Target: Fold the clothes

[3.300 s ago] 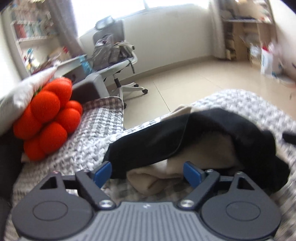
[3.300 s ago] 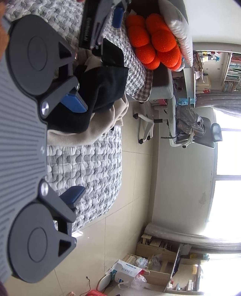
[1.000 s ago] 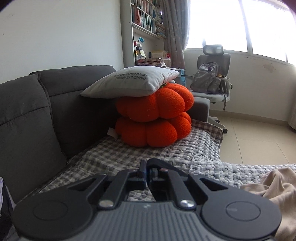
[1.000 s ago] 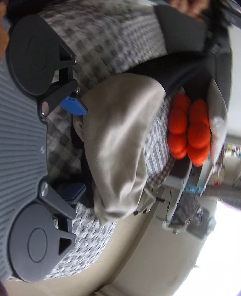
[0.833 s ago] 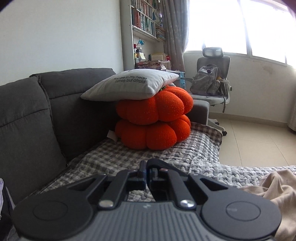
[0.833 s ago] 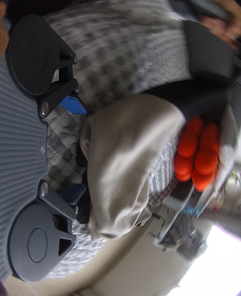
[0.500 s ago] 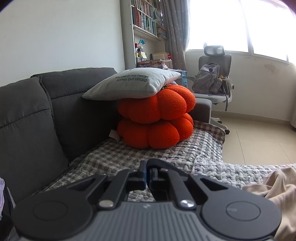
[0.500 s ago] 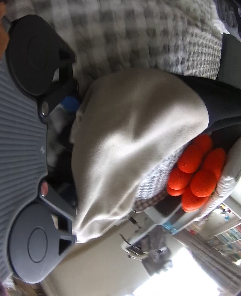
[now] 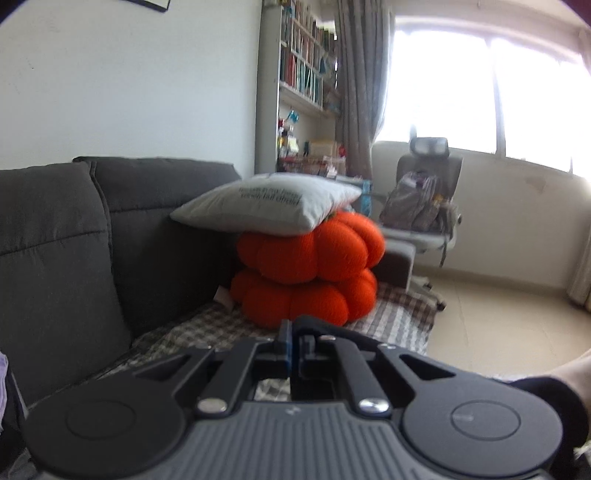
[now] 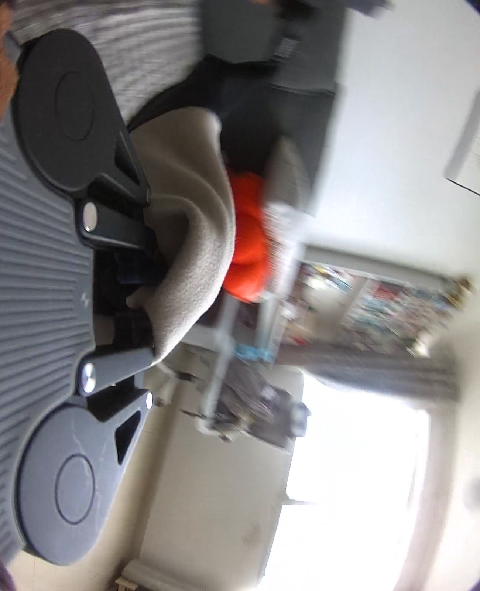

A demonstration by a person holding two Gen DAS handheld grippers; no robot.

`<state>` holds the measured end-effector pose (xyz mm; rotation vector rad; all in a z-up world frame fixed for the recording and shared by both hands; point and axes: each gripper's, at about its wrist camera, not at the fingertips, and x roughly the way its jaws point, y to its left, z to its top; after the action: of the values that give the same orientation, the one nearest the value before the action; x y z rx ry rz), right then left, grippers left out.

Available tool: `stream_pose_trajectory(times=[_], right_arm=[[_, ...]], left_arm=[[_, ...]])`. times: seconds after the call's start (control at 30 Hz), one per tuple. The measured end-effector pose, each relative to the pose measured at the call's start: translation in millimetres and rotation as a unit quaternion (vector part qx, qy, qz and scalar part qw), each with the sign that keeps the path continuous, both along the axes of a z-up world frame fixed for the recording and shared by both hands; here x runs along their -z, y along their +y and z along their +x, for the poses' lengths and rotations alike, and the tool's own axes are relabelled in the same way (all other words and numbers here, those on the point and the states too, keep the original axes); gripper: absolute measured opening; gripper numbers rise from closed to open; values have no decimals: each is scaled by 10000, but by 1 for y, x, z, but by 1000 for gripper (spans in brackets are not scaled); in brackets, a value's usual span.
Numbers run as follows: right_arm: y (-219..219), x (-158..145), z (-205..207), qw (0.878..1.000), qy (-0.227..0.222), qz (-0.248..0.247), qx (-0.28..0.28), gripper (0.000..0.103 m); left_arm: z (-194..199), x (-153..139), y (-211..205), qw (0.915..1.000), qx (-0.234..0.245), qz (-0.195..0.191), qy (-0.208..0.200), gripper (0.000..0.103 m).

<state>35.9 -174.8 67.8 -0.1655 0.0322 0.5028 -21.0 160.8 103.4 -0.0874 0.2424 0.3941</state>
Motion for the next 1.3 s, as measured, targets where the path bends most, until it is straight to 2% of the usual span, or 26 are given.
stream_pose_trajectory(times=[0.1,0.23,0.4,0.5,0.57,0.73,0.8,0.87,0.9,1.0,1.07,1.17,1.23,1.3], right_arm=[[-14,-24,-22,9983,-350,455,116,13],[-28,-55,-54,9934,-784,810,187,13],[-39,-94,-86,9862,-1288,1028,164,13],[-44,-113,-103,9818,-1560,1076,153,13],[-52,-122,-109,9793,-1624,1203,120,13],[-71,-137,-125,9735,-1700,1529,58,13],[-69,-133,-116,9755,-1585,1522,66,13],[-61,-120,-97,9822,-1219,1426,78,13],[-55,-111,-82,9863,-924,1361,72,14],[-35,-70,-25,9932,138,1152,11,14],[-23,-32,10,9914,794,1032,123,14],[-13,30,58,9818,1670,786,438,15],[-10,53,82,9742,2135,445,587,15],[-8,55,90,9723,2252,314,547,17]], left_arm=[[-17,-13,-2,9991,67,-73,-401,4],[-39,-32,-7,9961,144,-120,-865,4],[-63,-53,-8,9913,353,-436,-1187,3],[-85,-67,-6,9848,586,-698,-1480,3],[-99,-77,-6,9796,732,-801,-1691,3],[-129,-95,-15,9703,869,-726,-2137,4],[-122,-92,-21,9741,842,-584,-2014,4],[-96,-80,-24,9834,728,-469,-1593,4],[-81,-72,-25,9876,675,-422,-1356,4],[-24,-32,-19,9966,604,-483,-283,4],[8,-3,-12,9967,548,-524,307,5],[49,36,-2,9918,469,-531,1068,5],[63,51,0,9893,498,-475,1290,5],[74,61,-2,9868,557,-402,1468,5]])
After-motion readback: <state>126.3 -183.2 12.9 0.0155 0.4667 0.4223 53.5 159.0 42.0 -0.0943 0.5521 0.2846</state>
